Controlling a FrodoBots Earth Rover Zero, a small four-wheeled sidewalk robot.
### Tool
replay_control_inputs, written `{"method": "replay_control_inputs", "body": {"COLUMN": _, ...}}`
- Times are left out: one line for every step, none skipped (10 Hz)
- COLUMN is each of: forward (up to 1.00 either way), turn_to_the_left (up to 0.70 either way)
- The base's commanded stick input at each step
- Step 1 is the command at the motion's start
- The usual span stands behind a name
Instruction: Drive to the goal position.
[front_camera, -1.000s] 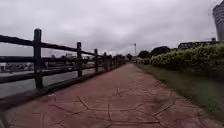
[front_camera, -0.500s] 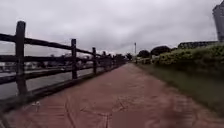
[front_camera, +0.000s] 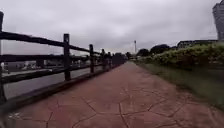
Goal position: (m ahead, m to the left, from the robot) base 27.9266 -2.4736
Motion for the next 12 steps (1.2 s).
{"method": "replay_control_inputs", "body": {"forward": 1.00, "turn_to_the_left": 0.00}}
{"method": "replay_control_inputs", "body": {"forward": 1.00, "turn_to_the_left": 0.00}}
{"method": "replay_control_inputs", "body": {"forward": 1.00, "turn_to_the_left": -0.38}}
{"method": "replay_control_inputs", "body": {"forward": 1.00, "turn_to_the_left": -0.38}}
{"method": "replay_control_inputs", "body": {"forward": 1.00, "turn_to_the_left": -0.38}}
{"method": "replay_control_inputs", "body": {"forward": 1.00, "turn_to_the_left": -0.38}}
{"method": "replay_control_inputs", "body": {"forward": 1.00, "turn_to_the_left": -0.39}}
{"method": "replay_control_inputs", "body": {"forward": 1.00, "turn_to_the_left": -0.28}}
{"method": "replay_control_inputs", "body": {"forward": 1.00, "turn_to_the_left": -0.07}}
{"method": "replay_control_inputs", "body": {"forward": 1.00, "turn_to_the_left": 0.00}}
{"method": "replay_control_inputs", "body": {"forward": 1.00, "turn_to_the_left": 0.00}}
{"method": "replay_control_inputs", "body": {"forward": 1.00, "turn_to_the_left": 0.00}}
